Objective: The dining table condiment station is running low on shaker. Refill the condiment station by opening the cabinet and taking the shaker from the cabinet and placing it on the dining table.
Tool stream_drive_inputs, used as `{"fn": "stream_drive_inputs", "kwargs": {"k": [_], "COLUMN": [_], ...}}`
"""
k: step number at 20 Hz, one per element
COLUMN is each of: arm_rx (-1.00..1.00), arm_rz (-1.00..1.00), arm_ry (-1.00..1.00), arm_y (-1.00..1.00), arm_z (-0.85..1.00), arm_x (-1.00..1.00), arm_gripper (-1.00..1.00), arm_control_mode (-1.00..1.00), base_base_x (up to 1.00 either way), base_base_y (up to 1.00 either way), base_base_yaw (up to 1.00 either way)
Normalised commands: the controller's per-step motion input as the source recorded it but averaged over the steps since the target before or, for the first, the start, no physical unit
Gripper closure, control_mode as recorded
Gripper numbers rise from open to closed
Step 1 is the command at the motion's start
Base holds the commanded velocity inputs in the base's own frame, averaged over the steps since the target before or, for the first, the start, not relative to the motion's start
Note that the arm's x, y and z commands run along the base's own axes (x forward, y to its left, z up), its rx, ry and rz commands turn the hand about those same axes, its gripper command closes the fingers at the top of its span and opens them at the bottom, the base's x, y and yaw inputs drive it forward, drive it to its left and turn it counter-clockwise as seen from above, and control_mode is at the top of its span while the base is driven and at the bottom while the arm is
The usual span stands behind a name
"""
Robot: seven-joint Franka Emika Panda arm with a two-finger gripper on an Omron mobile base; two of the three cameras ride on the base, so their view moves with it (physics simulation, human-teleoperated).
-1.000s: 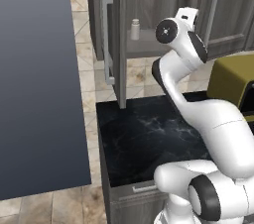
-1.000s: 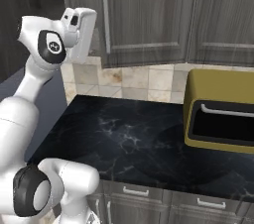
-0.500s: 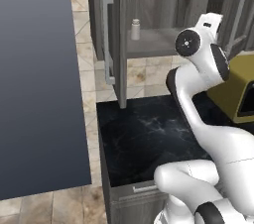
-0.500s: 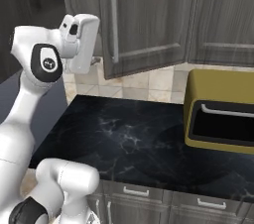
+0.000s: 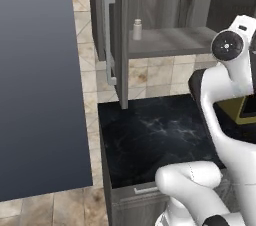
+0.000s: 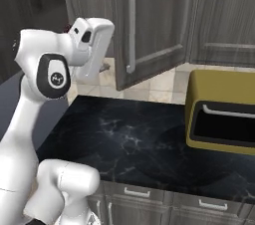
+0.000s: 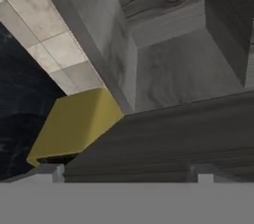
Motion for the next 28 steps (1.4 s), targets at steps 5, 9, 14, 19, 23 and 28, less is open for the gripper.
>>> {"fn": "stream_drive_inputs", "kwargs": {"k": [5, 9, 14, 19, 23, 28], "arm_rx": [0.18, 0.17, 0.12, 0.05, 0.01, -0.04], "arm_rz": [0.0, 0.0, 0.0, -0.01, -0.02, 0.0], "arm_ry": [0.0, 0.0, 0.0, 0.0, 0.0, -0.1], "arm_y": [-1.0, -1.0, -1.0, -1.0, -0.52, 0.95], "arm_z": [-0.01, 0.0, 0.0, 0.0, 0.0, 0.0], "arm_x": [-0.66, -0.56, -0.27, 0.0, 0.1, -0.15], "arm_gripper": [-1.0, -1.0, -1.0, -1.0, -1.0, -1.0], "arm_control_mode": [-1.0, -1.0, -1.0, -1.0, -1.0, -1.0], "base_base_x": [0.0, 0.0, 0.0, 0.0, 0.0, 0.0], "base_base_y": [0.0, 0.0, 0.0, 0.0, 0.0, 0.0], "base_base_yaw": [0.0, 0.0, 0.0, 0.0, 0.0, 0.0]}}
